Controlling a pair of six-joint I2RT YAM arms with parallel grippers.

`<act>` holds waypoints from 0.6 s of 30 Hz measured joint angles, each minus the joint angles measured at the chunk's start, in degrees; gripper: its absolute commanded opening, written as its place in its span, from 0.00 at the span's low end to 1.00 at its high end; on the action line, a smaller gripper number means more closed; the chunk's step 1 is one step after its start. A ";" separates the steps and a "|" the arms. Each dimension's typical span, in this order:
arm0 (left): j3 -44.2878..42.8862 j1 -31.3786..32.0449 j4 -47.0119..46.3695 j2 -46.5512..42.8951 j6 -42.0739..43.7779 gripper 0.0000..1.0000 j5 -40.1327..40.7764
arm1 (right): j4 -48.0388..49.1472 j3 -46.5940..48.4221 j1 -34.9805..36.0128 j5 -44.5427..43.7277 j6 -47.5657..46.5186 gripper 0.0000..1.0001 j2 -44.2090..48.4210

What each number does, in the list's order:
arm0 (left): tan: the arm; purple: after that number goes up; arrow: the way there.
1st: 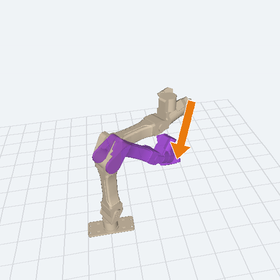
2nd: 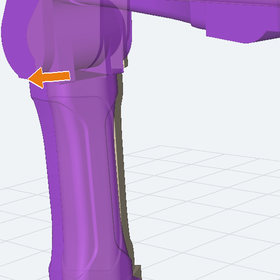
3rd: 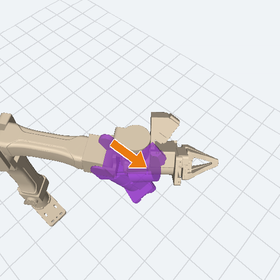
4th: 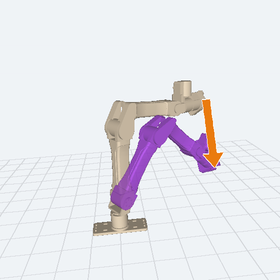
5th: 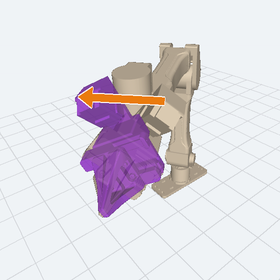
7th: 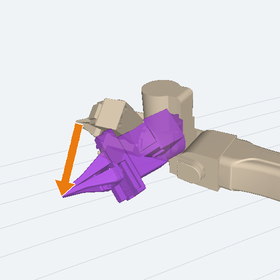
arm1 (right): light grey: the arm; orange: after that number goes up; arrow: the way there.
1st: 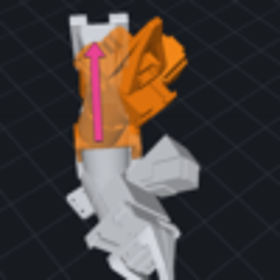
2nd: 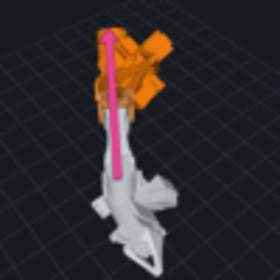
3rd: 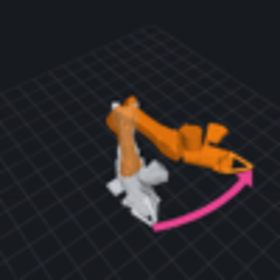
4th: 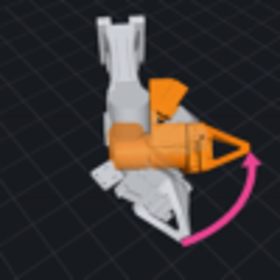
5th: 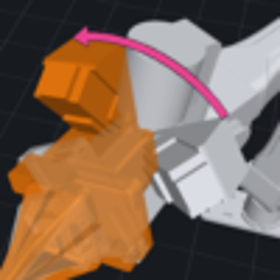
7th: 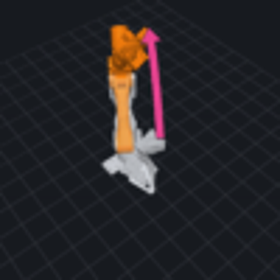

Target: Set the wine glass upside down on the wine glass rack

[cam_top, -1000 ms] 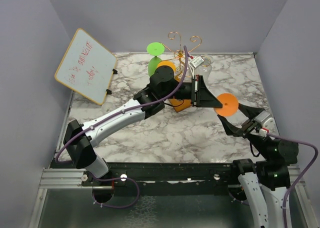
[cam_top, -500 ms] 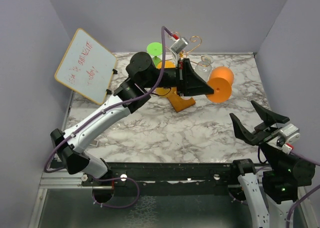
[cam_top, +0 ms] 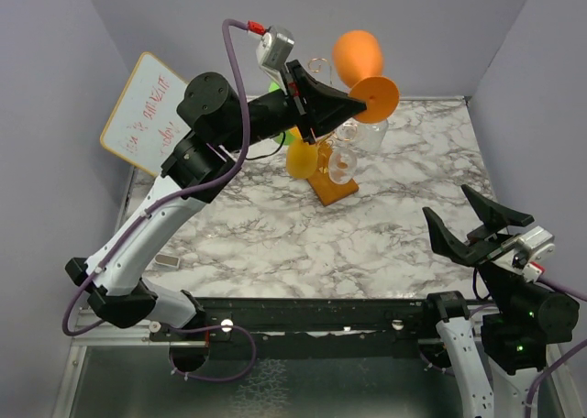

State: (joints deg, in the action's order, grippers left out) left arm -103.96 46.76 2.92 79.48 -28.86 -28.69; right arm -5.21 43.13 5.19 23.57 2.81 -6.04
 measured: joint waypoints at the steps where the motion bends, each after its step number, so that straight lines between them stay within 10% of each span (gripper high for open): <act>1: -0.61 -0.46 0.63 0.39 0.90 0.00 1.20 | 0.00 0.00 0.00 0.00 0.15 0.81 0.00; 18: -10.64 -24.15 2.69 14.05 -3.58 0.00 3.19 | 0.26 -0.92 0.00 0.02 0.94 0.80 0.00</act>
State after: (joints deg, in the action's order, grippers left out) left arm -114.61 22.61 5.61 93.54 -32.45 -25.50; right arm -4.95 42.22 5.19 23.59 3.75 -6.04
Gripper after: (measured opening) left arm 0.009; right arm 0.803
